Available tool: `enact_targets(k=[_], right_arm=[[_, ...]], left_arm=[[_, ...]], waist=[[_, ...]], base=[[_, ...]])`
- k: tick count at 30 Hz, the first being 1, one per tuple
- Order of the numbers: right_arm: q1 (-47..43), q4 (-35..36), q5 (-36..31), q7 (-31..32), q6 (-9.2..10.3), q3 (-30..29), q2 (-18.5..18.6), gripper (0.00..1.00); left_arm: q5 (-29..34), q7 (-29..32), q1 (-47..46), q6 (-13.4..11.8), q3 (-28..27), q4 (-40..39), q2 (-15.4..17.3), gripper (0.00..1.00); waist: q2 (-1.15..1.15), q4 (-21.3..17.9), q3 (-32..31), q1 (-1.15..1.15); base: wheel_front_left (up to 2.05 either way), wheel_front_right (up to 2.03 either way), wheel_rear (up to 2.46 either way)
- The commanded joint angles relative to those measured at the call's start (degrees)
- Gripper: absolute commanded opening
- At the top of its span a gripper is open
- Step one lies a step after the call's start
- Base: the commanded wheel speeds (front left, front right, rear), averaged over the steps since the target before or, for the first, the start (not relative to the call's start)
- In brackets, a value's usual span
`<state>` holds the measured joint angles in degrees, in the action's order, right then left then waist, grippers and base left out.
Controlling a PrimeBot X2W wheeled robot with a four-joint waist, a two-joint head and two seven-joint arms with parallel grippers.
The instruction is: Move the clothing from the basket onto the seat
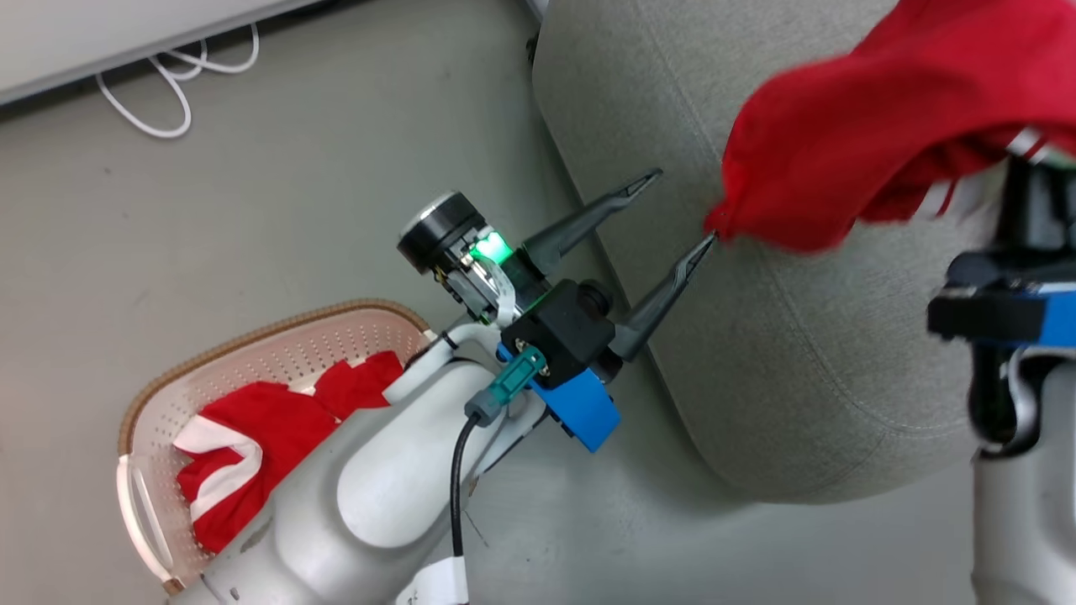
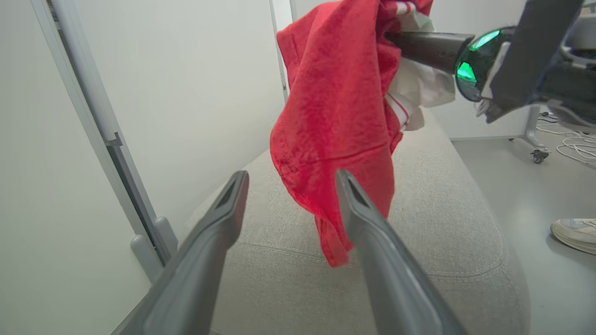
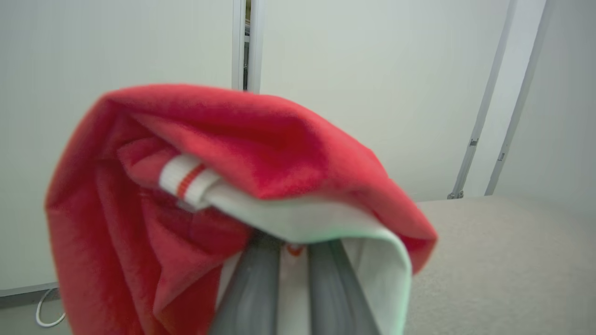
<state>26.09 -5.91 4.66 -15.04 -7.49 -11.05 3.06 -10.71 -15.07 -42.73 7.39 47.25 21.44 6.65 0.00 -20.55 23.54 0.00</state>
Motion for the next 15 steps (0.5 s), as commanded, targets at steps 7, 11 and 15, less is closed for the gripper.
enact_targets(k=[7, 11, 15], right_arm=[[12.8, 2.6, 0.7, -0.2, -0.01, -6.4, 2.3, 0.0], [19.8, 1.7, 1.2, -0.2, -0.01, -11.7, 5.8, 0.0], [25.3, -0.6, 1.6, -0.2, -0.01, -16.8, 10.1, 0.0]], left_arm=[[1.5, -0.1, -5.6, 0.1, -0.2, -0.9, 2.2, 1.0], [2.4, -0.2, -8.8, 0.1, 0.3, -1.1, 3.2, 1.0], [2.9, 0.0, -11.4, 0.1, 0.9, -1.7, 3.8, 1.0]], waist=[[0.0, 1.9, 9.8, 0.0], [0.0, 3.3, 15.1, 0.0], [0.0, 4.5, 19.4, 0.0]], base=[[0.0, 0.0, 0.0], [0.0, 0.0, 0.0], [0.0, 0.0, 0.0]])
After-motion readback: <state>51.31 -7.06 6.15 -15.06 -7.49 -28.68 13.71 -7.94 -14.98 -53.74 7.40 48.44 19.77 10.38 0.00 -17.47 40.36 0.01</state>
